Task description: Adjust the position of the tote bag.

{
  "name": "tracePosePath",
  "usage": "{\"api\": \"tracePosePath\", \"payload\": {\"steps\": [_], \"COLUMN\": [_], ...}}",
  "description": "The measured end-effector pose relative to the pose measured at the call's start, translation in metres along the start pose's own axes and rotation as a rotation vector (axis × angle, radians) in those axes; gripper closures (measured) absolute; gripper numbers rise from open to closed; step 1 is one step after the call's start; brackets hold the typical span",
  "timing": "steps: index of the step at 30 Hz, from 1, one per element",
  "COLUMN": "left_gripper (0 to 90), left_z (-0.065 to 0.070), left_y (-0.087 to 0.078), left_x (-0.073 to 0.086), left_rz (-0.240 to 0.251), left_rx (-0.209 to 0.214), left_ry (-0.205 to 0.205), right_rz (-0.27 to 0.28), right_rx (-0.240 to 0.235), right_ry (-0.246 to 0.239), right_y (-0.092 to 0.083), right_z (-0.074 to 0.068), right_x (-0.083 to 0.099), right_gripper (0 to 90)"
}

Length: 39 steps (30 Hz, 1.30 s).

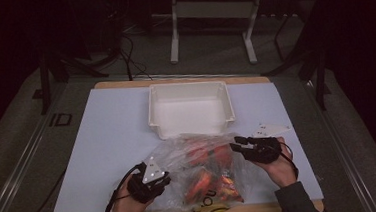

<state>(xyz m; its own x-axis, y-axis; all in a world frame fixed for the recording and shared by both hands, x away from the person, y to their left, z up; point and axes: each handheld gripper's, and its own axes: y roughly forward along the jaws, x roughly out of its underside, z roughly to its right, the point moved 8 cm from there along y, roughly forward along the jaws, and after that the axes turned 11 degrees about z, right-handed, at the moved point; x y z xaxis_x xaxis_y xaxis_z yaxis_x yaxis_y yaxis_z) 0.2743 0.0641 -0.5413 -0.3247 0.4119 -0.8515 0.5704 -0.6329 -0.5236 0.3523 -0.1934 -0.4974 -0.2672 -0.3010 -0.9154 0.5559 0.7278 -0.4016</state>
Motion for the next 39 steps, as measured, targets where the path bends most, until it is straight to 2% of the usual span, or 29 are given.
{"api": "tracePosePath", "payload": {"steps": [5, 11, 14, 16, 17, 18, 20, 23, 29, 30, 32, 34, 35, 36, 39], "left_gripper": [83.6, 84.5, 84.8, 85.0, 85.0, 85.5, 86.3, 86.5, 86.6, 86.6, 86.6, 86.6, 86.6, 86.6, 86.6], "left_z": [0.001, 0.009, 0.013, 0.013, 0.014, 0.016, 0.019, 0.027, 0.044, 0.047, 0.049, 0.050, 0.050, 0.050, 0.049], "left_y": [0.007, 0.012, 0.013, 0.013, 0.011, 0.009, 0.006, -0.003, -0.022, -0.026, -0.028, -0.029, -0.029, -0.029, -0.029], "left_x": [-0.021, -0.043, -0.052, -0.052, -0.059, -0.063, -0.068, -0.076, -0.084, -0.085, -0.085, -0.082, -0.080, -0.078, -0.075], "left_rz": [0.061, 0.112, 0.140, 0.140, 0.160, 0.174, 0.195, 0.242, 0.322, 0.329, 0.323, 0.305, 0.301, 0.298, 0.291], "left_rx": [-0.004, 0.020, 0.029, 0.029, 0.035, 0.040, 0.048, 0.086, 0.160, 0.166, 0.169, 0.151, 0.156, 0.159, 0.153], "left_ry": [-0.020, -0.003, 0.010, 0.010, 0.013, 0.017, 0.026, 0.046, 0.071, 0.089, 0.106, 0.132, 0.130, 0.130, 0.124], "right_rz": [0.000, -0.003, -0.020, -0.032, -0.032, -0.054, -0.068, -0.068, -0.070, -0.072, -0.070, -0.046, -0.013, -0.013, 0.037], "right_rx": [-0.063, -0.131, -0.173, -0.184, -0.184, -0.194, -0.190, -0.173, -0.179, -0.167, -0.157, -0.136, -0.122, -0.122, -0.115], "right_ry": [-0.003, -0.011, -0.012, -0.019, -0.019, -0.034, -0.056, -0.073, -0.092, -0.116, -0.122, -0.140, -0.147, -0.147, -0.154], "right_y": [0.004, 0.011, 0.016, 0.018, 0.018, 0.022, 0.027, 0.030, 0.037, 0.040, 0.042, 0.044, 0.044, 0.044, 0.043], "right_z": [-0.015, -0.032, -0.042, -0.045, -0.045, -0.051, -0.058, -0.061, -0.067, -0.070, -0.070, -0.072, -0.072, -0.072, -0.072], "right_x": [0.000, 0.001, 0.002, 0.004, 0.004, 0.007, 0.008, 0.006, 0.002, 0.001, 0.000, -0.006, -0.012, -0.012, -0.022], "right_gripper": [63.2, 59.7, 54.5, 54.5, 52.4, 47.4, 41.4, 38.8, 35.8, 34.3, 34.2, 33.1, 33.0, 33.0, 32.1]}}
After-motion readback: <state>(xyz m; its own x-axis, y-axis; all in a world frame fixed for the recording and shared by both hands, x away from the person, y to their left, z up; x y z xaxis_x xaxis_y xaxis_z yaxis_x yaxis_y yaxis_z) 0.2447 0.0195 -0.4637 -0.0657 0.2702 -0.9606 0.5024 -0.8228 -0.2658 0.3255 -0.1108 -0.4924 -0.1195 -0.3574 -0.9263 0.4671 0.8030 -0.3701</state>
